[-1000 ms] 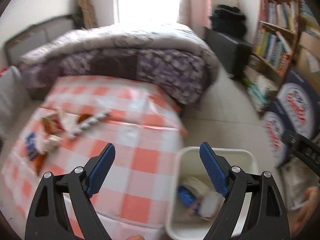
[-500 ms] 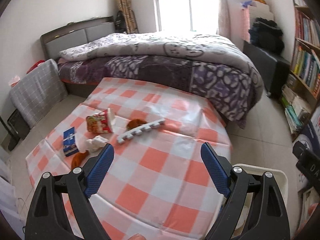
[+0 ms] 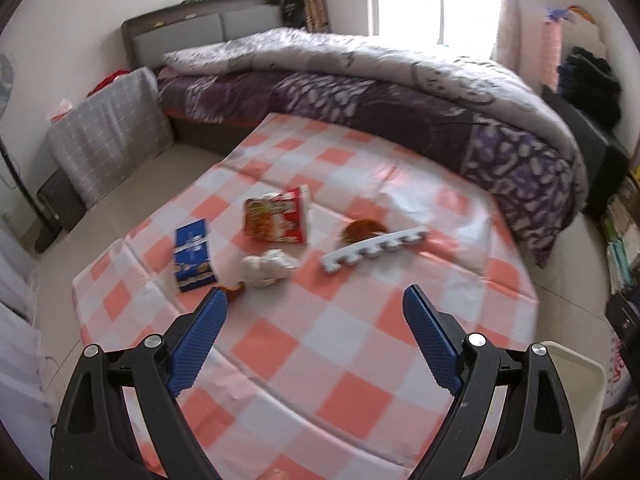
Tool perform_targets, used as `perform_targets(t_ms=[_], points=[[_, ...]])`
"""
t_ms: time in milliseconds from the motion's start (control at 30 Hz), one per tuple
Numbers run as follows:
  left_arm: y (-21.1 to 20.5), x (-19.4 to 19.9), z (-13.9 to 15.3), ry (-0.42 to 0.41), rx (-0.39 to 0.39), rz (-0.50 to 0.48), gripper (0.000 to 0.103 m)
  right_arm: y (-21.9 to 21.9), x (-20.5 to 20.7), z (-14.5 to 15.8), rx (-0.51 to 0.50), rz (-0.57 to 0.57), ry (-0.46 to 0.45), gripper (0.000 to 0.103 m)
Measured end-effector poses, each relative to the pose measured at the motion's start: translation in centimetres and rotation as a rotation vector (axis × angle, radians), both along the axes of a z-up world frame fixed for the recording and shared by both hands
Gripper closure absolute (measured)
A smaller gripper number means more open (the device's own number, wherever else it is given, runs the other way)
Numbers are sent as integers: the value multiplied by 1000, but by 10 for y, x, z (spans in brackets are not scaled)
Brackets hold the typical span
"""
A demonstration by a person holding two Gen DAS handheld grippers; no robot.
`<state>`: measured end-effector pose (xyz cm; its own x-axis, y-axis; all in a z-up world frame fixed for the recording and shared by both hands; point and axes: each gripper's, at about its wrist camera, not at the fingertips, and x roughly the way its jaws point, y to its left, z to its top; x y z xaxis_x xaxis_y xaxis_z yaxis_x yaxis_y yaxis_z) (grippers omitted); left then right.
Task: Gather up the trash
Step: 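Grasp the orange peel with the left gripper while the right gripper moves toward the tissue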
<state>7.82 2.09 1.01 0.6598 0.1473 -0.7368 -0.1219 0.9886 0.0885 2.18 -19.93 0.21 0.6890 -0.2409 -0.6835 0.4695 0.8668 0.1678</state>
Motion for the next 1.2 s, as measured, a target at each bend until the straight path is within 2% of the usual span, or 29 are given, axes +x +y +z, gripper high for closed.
perform_targets(t_ms=[100, 200, 333, 400, 567, 600, 633, 667, 733, 800, 900, 1000, 1200], points=[[26, 17, -15, 63, 27, 43, 16, 12, 7, -5, -1, 25, 14, 7], [56, 37, -37, 160, 46, 73, 16, 24, 15, -9, -6, 57, 25, 7], [94, 57, -69, 264, 48, 99, 16, 41, 25, -16, -22, 103, 40, 7], [112, 66, -88, 319, 24, 91, 17, 48, 31, -19, -22, 128, 49, 7], [136, 74, -113, 390, -62, 39, 38, 72, 46, -30, -2, 209, 78, 7], [137, 74, -116, 399, -74, 21, 49, 79, 51, -34, 17, 236, 87, 7], [138, 75, -119, 407, -88, 5, 53, 83, 54, -36, 27, 250, 93, 7], [138, 73, -119, 397, -95, -12, 55, 89, 58, -40, 42, 272, 102, 7], [137, 71, -118, 383, -88, -51, 75, 104, 67, -46, 61, 308, 117, 7], [137, 67, -118, 388, -94, -76, 82, 116, 75, -52, 67, 335, 127, 7], [142, 62, -113, 409, -101, -79, 84, 137, 88, -61, 85, 370, 138, 7], [166, 63, -95, 389, -147, -31, 85, 163, 102, -72, 110, 405, 153, 7], [209, 56, -36, 244, -181, 85, 85, 215, 129, -86, 172, 430, 154, 8]])
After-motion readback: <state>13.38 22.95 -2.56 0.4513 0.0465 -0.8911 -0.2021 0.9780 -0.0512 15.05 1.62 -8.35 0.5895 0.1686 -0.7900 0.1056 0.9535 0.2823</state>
